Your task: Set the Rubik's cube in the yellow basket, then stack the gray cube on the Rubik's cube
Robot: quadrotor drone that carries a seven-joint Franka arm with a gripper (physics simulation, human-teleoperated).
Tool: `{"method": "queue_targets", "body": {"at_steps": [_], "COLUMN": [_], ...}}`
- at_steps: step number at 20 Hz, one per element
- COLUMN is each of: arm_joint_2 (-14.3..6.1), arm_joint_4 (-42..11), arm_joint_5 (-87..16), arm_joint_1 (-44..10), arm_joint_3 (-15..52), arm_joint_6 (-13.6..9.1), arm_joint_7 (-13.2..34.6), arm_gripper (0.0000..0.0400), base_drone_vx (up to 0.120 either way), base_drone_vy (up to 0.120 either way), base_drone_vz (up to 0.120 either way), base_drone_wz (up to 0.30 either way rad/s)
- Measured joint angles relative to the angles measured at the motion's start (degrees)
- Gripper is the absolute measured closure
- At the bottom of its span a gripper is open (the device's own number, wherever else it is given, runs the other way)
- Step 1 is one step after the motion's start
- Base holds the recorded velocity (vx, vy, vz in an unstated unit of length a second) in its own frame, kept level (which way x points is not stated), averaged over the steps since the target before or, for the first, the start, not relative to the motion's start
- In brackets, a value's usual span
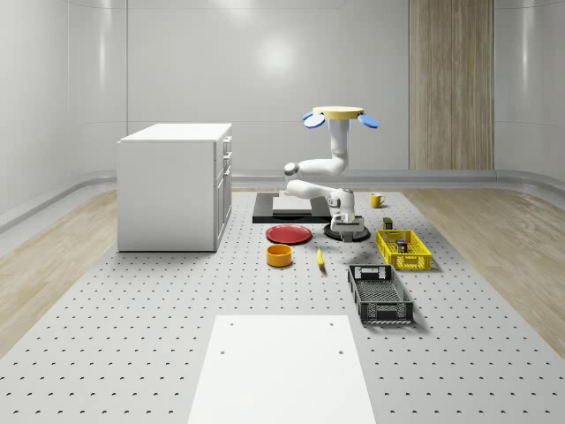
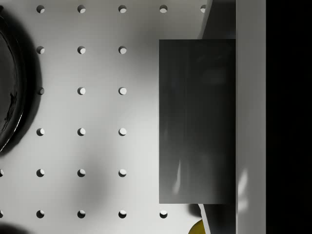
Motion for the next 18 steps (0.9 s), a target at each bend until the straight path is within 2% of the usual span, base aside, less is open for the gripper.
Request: {"method": "queue_targets", "body": {"at_steps": [2,4,13,18], "arm_joint_2": [0.0,0.0,0.1,0.2], "arm_joint_4": [-0.1,-0.1,-0.2,-0.2], "arm_joint_5": [0.1,0.2,0.2,0.2], "arm_joint_1": [0.0,0.1,0.1,0.2], "arm_joint_3": [0.1,0.2,0.3,0.3], "arm_joint_6": [-0.1,-0.2,-0.3,-0.4], "arm_joint_7": [0.0,0.0,0.0,-0.1], "arm_gripper": [0.015,0.015,0.015,0.015], "base_drone_vx": [0.0,-0.08,-0.12,-0.016], "base_drone_vy": [0.02,0.12,0.12,0.12], "base_drone_vz": [0.12,0.1,0.0,0.0], "base_drone_wz": [0.0,0.0,0.0,0.0]}}
